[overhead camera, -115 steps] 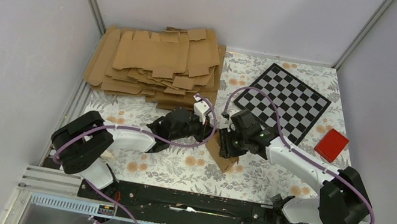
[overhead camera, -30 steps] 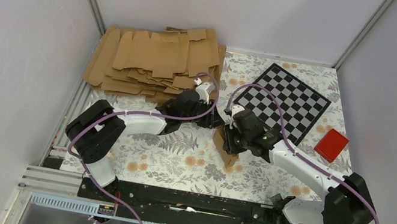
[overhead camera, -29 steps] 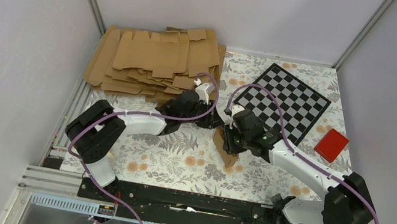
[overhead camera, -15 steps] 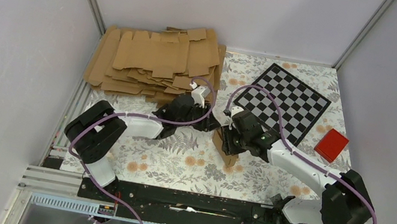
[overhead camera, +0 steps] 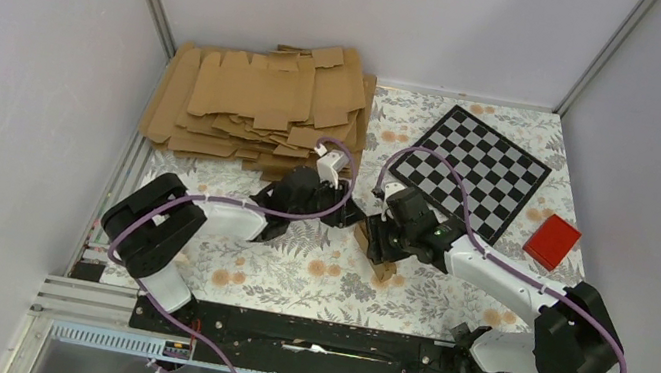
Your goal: Fold the paper box
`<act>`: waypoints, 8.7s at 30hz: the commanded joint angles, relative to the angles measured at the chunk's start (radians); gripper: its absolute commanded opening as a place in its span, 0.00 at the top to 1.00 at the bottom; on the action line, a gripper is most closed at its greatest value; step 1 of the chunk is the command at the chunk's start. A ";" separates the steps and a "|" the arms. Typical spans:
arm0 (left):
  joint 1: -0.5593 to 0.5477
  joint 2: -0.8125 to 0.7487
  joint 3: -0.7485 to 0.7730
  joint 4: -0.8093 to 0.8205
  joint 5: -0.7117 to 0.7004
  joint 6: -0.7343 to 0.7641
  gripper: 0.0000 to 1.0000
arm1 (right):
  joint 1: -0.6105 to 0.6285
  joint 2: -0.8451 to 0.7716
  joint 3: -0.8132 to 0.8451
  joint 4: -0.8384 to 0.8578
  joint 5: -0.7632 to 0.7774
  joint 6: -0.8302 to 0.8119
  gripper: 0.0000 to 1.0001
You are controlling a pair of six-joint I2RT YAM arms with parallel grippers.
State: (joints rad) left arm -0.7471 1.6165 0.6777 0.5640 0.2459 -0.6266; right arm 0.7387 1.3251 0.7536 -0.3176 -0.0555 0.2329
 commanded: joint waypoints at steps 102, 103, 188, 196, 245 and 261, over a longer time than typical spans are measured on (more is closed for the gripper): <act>0.152 -0.281 -0.161 0.048 0.557 0.354 0.36 | -0.048 0.285 0.342 -0.169 -0.595 -0.934 0.69; 0.146 -0.278 -0.160 0.033 0.545 0.363 0.41 | -0.049 0.284 0.343 -0.170 -0.595 -0.934 0.69; -0.158 -0.091 0.060 -0.379 -0.076 0.611 0.56 | -0.203 -0.182 -0.118 0.271 -0.169 0.267 0.04; -0.157 -0.095 0.070 -0.368 -0.065 0.603 0.38 | -0.204 -0.108 -0.087 0.296 -0.219 0.277 0.12; -0.182 -0.059 0.186 -0.522 -0.118 0.599 0.37 | -0.212 -0.082 -0.068 0.295 -0.210 0.263 0.26; -0.182 -0.005 0.245 -0.562 -0.110 0.597 0.32 | -0.213 -0.107 -0.057 0.272 -0.188 0.267 0.27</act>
State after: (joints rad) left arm -0.9241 1.5951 0.8654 -0.0147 0.1436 -0.0269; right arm 0.5278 1.2453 0.6495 -0.0441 -0.2535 0.4953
